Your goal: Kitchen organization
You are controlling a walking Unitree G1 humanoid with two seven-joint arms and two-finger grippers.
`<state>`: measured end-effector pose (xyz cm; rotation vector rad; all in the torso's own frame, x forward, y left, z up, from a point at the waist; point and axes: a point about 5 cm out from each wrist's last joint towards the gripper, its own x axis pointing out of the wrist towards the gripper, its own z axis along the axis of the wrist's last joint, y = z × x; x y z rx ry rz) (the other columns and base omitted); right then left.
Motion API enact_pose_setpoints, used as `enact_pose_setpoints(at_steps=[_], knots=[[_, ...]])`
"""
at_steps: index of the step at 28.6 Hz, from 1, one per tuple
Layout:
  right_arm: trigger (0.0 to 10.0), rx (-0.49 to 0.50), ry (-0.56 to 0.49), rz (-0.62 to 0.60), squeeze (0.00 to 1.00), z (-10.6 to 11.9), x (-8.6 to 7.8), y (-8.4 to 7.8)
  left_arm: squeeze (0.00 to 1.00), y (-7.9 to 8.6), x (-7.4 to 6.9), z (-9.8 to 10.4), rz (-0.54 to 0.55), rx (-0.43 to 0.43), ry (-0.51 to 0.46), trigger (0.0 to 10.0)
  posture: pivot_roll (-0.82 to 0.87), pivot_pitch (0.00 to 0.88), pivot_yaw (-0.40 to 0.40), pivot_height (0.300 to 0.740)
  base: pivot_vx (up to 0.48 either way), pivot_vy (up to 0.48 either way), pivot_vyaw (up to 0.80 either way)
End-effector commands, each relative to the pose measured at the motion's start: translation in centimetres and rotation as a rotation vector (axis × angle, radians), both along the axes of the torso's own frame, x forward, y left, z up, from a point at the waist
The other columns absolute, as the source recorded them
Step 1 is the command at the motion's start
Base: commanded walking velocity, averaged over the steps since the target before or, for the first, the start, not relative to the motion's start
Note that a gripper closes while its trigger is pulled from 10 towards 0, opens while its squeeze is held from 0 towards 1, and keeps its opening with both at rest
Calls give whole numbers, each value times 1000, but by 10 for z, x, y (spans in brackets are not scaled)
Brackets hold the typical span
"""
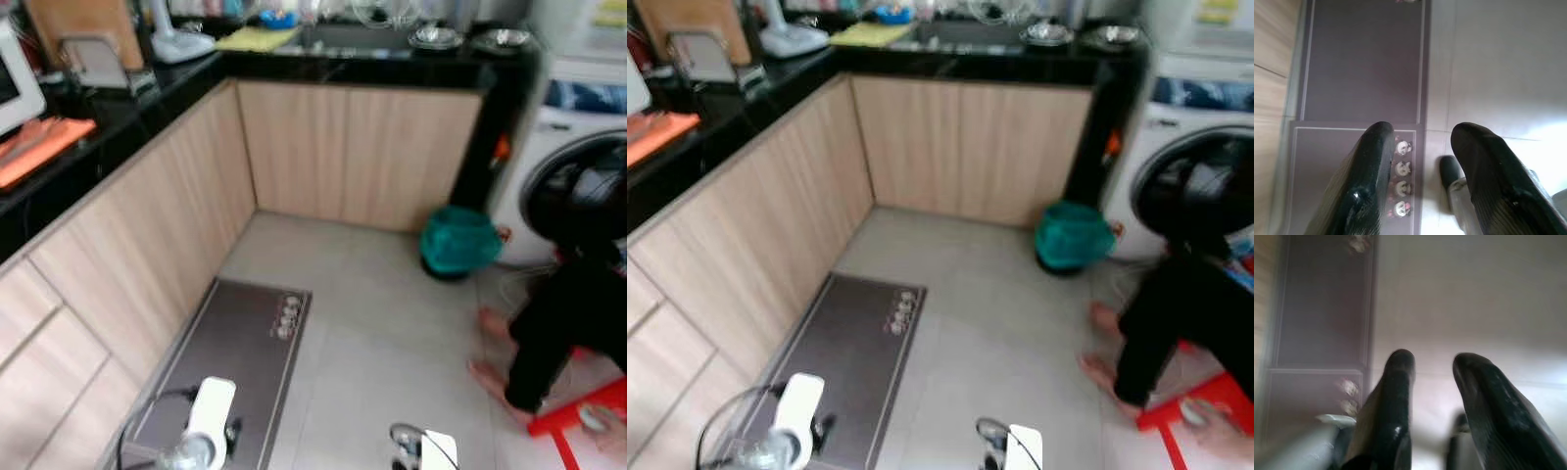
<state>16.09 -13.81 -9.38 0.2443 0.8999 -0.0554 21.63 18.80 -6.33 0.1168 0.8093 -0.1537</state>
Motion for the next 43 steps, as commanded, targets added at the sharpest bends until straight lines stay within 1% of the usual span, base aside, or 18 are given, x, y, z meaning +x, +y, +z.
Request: enact_pose_setpoints(at_steps=[1,4,8,13,21,32,43], knots=[[10000,-13,22,-9,0,-3,-7,-6,0,-11,5,1,-19,-18,-7,10000,81,0,29,740,386,0,0],[10000,-12,22,-7,0,-3,-6,-3,0,-12,5,2,-21,-19,-7,10000,80,0,27,740,389,0,0],[10000,-19,24,-18,0,-3,-7,-14,0,-14,6,2,-21,-23,-8,10000,77,0,23,740,390,0,0],[10000,-21,25,-25,0,-3,-8,-16,0,-17,6,1,-20,-27,-6,10000,74,0,24,740,389,0,0],[10000,-24,30,-34,0,-3,-9,-17,0,-18,4,0,-22,-31,-3,10000,62,0,30,740,387,0,0],[10000,-27,29,-40,0,-3,-8,-20,0,-20,5,1,-35,-39,-2,10000,46,0,34,740,387,0,0],[10000,-25,19,-22,0,-2,-7,-20,0,-21,4,0,-33,-37,-3,10000,30,0,36,740,389,0,0]])
